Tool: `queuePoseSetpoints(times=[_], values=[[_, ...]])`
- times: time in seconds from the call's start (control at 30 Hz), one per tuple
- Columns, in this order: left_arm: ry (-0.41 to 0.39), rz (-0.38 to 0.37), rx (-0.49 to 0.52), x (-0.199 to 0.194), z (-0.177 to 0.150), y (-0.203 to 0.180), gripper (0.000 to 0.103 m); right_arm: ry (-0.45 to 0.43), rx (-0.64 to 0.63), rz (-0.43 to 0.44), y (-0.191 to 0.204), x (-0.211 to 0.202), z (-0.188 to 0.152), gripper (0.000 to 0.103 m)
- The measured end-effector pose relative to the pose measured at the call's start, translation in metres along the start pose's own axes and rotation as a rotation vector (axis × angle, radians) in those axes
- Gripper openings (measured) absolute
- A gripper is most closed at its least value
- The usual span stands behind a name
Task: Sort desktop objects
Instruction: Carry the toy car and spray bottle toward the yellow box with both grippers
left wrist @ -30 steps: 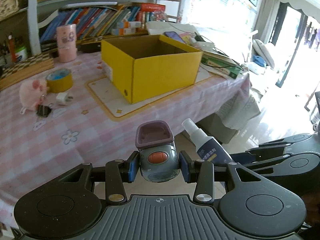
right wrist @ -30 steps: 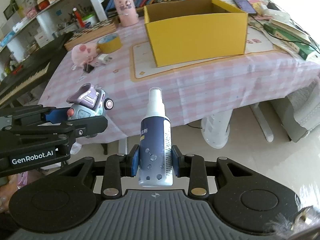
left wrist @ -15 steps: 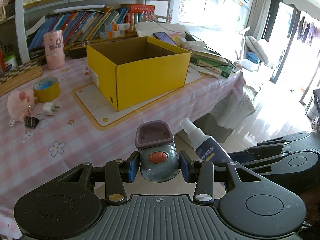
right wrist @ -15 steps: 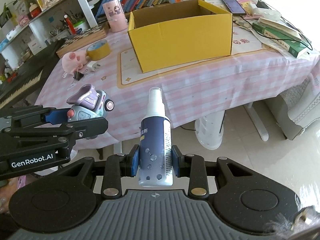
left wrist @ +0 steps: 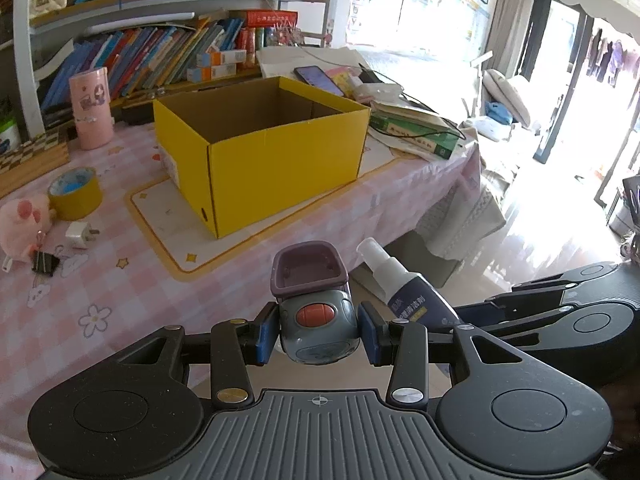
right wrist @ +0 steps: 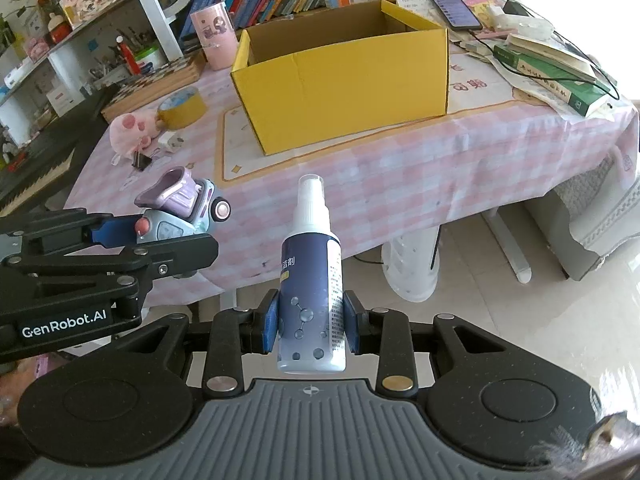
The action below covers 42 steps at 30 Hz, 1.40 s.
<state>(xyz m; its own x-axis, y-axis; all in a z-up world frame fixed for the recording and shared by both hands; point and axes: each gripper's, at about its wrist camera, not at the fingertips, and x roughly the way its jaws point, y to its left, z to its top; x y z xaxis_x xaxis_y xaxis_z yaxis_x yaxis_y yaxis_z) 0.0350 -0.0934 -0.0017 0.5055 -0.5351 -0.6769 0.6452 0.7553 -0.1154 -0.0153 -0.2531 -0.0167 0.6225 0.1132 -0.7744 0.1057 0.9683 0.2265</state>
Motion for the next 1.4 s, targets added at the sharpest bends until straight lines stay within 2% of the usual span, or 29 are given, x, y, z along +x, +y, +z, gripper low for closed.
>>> queuePoseSetpoints(times=[0.53, 0.9, 1.07, 1.23, 1.4], values=[[0.051, -0.018, -0.001, 0.029, 0.012, -0.005, 0.041, 0.051, 0.009, 0.012, -0.021, 0.018, 0.013, 0.030], [0.035, -0.010, 0.011, 0.051, 0.033, -0.009, 0.041, 0.054, -0.003, 0.015, -0.039, 0.029, 0.035, 0.030], [-0.004, 0.001, 0.017, 0.057, 0.050, -0.009, 0.041, 0.025, -0.014, 0.026, -0.050, 0.032, 0.056, 0.030], [-0.071, 0.031, 0.025, 0.059, 0.074, -0.011, 0.041, -0.033, -0.097, 0.014, -0.054, 0.030, 0.087, 0.030], [-0.137, 0.056, 0.003, 0.061, 0.103, -0.010, 0.041, -0.085, -0.141, 0.039, -0.062, 0.026, 0.121, 0.030]])
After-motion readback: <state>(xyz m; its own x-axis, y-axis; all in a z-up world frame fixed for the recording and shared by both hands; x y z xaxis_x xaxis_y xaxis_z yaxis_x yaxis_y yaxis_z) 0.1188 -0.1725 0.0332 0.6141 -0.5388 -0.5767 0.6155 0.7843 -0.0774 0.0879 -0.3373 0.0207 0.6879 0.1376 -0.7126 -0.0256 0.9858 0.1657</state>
